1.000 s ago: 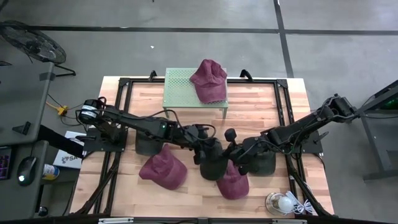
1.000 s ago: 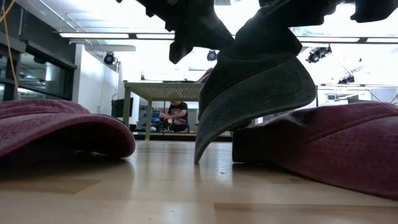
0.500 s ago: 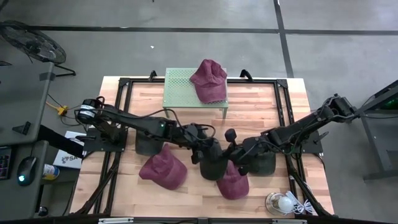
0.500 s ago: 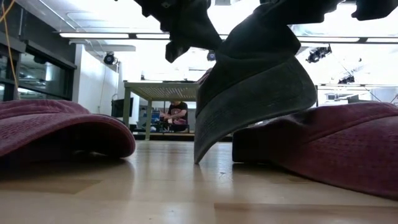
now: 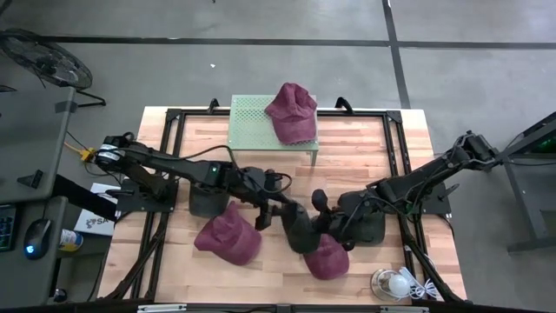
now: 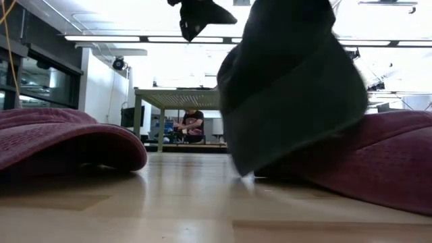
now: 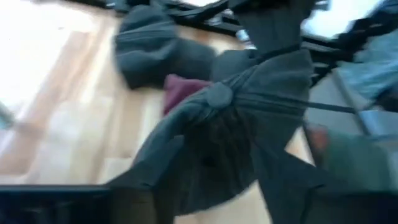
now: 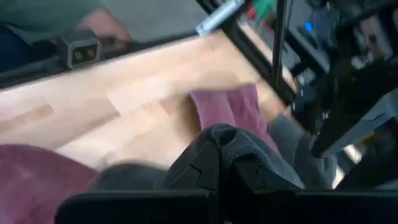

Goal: Pick & Place hat
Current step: Put the top left black cap on the left side of the shelf

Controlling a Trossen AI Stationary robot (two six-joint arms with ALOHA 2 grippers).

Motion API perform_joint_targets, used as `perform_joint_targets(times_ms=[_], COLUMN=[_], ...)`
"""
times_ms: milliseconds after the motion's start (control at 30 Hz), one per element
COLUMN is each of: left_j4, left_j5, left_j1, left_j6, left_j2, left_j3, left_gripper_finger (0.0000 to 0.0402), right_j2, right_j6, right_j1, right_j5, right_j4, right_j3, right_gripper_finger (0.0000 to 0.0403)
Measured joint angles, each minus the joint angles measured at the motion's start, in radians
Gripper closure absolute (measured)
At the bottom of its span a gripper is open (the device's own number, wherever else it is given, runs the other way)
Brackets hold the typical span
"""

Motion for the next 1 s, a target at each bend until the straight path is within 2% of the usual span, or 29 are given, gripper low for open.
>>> perform_joint_targets(times_ms=[133, 267, 467, 633, 1000], left_j4=[0.047, 0.063, 0.066, 0.072, 0.118], left_j5=[0.093, 0.121, 0.172, 0.148, 0.183], left_j1=[0.0, -0.008, -0.009, -0.006, -0.007], left_j6=[-0.049, -0.075, -0.1, -0.069, -0.047], left_j2=[0.0, 0.0, 0.0, 0.0, 0.01], left_j3=[0.0, 0.0, 0.0, 0.0, 0.0], left_gripper_finger=[0.0144, 0.0109, 0.0103, 0.0102, 0.0102], right_j2=[0.0, 0.0, 0.0, 0.0, 0.0], right_j6=[-0.06, -0.1, -0.118, -0.118, -0.132], right_j1=[0.005, 0.007, 0.006, 0.004, 0.004], right_j5=[-0.053, -0.113, -0.139, -0.188, -0.192], right_j4=[-0.001, 0.021, 0.06, 0.081, 0.106], right_j3=[0.033, 0.049, 0.049, 0.049, 0.048], right_gripper_finger=[0.0403, 0.0403, 0.0403, 0.0403, 0.0403])
